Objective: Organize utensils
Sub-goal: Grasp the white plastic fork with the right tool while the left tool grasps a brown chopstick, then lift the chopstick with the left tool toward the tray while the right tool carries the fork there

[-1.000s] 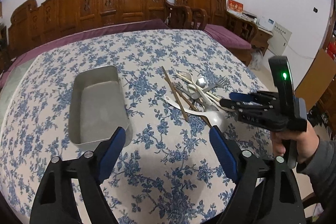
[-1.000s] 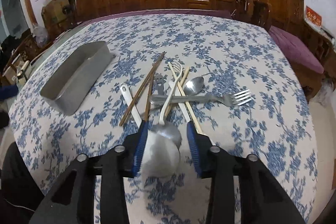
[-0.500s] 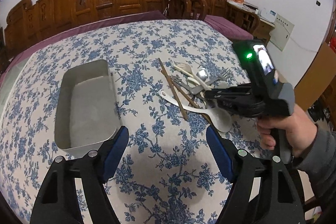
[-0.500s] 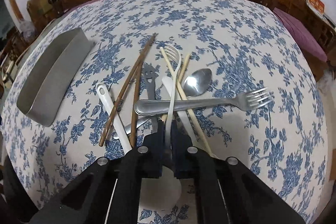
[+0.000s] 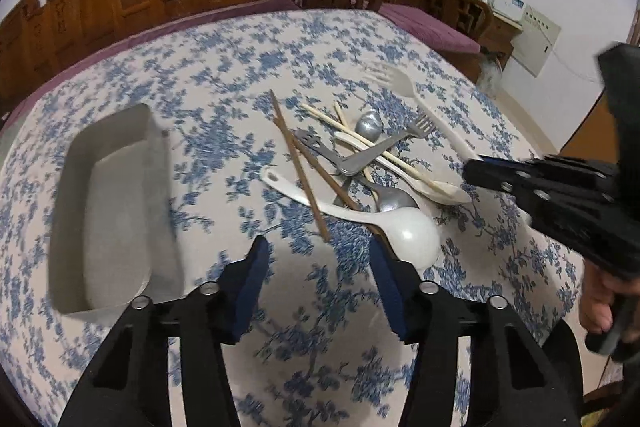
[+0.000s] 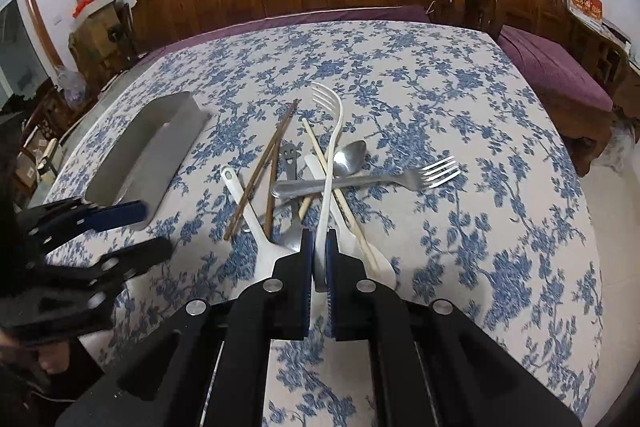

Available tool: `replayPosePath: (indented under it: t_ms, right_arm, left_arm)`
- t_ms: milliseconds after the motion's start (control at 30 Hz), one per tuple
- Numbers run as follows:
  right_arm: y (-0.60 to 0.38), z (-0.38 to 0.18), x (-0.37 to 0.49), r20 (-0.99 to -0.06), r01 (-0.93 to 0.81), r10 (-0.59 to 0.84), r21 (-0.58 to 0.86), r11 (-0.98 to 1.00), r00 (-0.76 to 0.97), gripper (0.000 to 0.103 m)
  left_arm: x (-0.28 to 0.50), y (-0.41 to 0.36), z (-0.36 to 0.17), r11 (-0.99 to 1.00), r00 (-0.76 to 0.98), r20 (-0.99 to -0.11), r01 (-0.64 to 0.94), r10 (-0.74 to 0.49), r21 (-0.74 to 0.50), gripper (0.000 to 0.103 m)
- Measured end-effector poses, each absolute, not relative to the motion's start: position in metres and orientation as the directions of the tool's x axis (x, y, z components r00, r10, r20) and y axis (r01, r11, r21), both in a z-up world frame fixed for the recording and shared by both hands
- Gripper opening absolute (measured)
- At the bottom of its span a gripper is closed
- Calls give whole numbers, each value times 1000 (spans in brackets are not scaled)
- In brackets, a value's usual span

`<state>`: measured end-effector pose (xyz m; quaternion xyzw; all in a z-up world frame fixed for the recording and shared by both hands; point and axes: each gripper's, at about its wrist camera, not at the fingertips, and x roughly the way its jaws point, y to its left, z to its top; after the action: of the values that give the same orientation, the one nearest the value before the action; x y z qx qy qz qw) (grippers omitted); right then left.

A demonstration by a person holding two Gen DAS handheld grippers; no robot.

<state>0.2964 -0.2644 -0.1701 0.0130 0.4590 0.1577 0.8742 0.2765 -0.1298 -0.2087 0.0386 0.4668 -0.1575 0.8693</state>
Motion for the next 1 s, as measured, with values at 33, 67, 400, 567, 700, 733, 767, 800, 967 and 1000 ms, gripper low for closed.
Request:
replayPosePath:
  t_ms: [33,67,400,567,700,733,767,800,967,1000]
  right_arm:
    - [-266,-171,296,-799,-262,286,167,951,529,7]
    - [-268,-173,295,-800,-258,285,168,951,529,7]
    - [-283,-167,297,-785,-232,297,200,952,543,7]
    - [-284,-168,298,-785,-230,300,205,951,541,7]
    - [-283,-169,297,-787,-232,301,206,951,539,7]
    - [-282,-170,297,-787,-232,301,205,951,538,7]
    - [-281,-170,297,-788,-233,300,204,951,537,7]
    - [-280,-171,297,-789,-233,299,202,951,536,7]
    - [-274,-172,295,-793,-243,299,195,950,531,7]
    - [-274,-172,296,-793,-244,299,195,950,531,7]
  left_arm:
    - [280,-132,-213,949,507,-830,305,-230,-77,41]
    - [285,-135,-218,951,499,-837,300,-222,-73,35]
    - [322,-151,-251,960,435,-879,269,-195,-80,21]
    - [331,-150,-258,966,418,-891,247,-175,-74,14]
    - [334,-148,-260,969,413,-896,238,-165,-69,13]
    - [336,-147,-260,970,410,-897,232,-167,-75,13]
    - [338,-147,-260,971,406,-898,226,-169,-81,13]
    - [338,-146,-260,971,404,-898,221,-173,-88,10]
    - [338,-138,-259,977,407,-898,192,-165,-93,5]
    - [336,-137,-259,978,411,-898,190,-161,-88,5]
